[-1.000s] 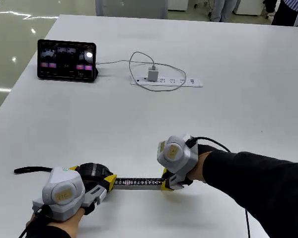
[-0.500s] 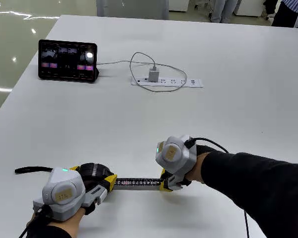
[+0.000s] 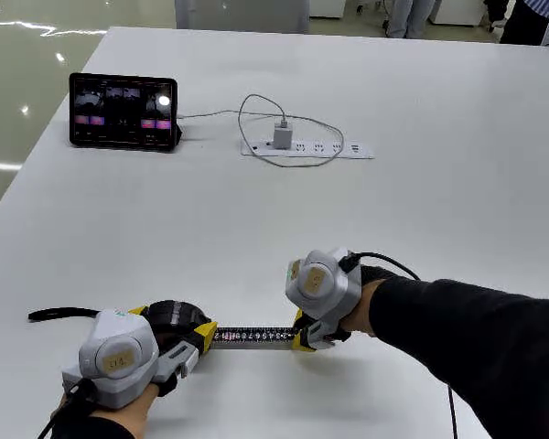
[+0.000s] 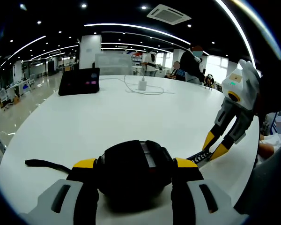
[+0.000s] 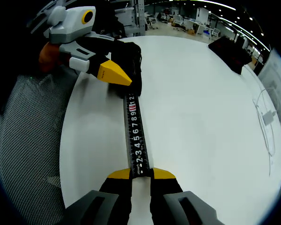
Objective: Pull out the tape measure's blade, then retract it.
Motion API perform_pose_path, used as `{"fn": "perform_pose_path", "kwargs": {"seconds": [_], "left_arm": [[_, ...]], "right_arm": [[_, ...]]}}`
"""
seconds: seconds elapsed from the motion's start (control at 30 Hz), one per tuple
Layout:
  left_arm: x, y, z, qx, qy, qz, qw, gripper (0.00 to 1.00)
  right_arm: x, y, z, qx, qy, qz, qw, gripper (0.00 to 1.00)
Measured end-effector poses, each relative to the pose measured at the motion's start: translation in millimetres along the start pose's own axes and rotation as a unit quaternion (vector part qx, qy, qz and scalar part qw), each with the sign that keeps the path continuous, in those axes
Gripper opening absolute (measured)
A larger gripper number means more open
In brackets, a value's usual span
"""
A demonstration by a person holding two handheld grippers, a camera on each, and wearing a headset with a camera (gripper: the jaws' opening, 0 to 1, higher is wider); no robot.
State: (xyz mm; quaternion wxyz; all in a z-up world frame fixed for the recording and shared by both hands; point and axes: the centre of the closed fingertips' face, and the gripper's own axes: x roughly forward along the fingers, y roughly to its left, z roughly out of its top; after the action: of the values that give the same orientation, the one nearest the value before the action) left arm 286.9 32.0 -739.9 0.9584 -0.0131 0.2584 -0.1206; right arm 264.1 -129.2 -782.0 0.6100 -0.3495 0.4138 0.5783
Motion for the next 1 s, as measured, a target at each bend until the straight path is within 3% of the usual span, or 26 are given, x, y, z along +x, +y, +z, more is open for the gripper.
{"fn": "perform_pose_path", "kwargs": {"seconds": [0.33, 0.53, 0.7, 0.87, 1.0], "left_arm": [[-0.2, 0.7, -0.9, 0.0, 0.001, -0.001, 1.0, 0.58], [0.2, 0.9, -0.6, 0.001, 0.0, -0.001, 1.0, 0.58], [0.3, 0.6, -0.4, 0.001, -0.001, -0.001, 1.0, 0.58], [0.2, 0.5, -0.2, 0.002, -0.002, 0.0, 1.0, 0.58], [0.2, 0.2, -0.5, 0.004, -0.001, -0.001, 1.0, 0.58]], "right_arm": [[2.3, -0.3, 4.4, 0.014, -0.001, 0.006, 0.9999, 0.11], [2.7, 1.7, 6.1, -0.008, 0.0, 0.009, 0.9999, 0.11], [2.4, 0.6, 6.8, 0.013, -0.01, 0.015, 0.9998, 0.11], [4.4, 1.3, 9.0, -0.006, -0.009, 0.013, 0.9999, 0.1], [5.0, 0.8, 10.3, 0.0, -0.012, 0.011, 0.9999, 0.1]]}}
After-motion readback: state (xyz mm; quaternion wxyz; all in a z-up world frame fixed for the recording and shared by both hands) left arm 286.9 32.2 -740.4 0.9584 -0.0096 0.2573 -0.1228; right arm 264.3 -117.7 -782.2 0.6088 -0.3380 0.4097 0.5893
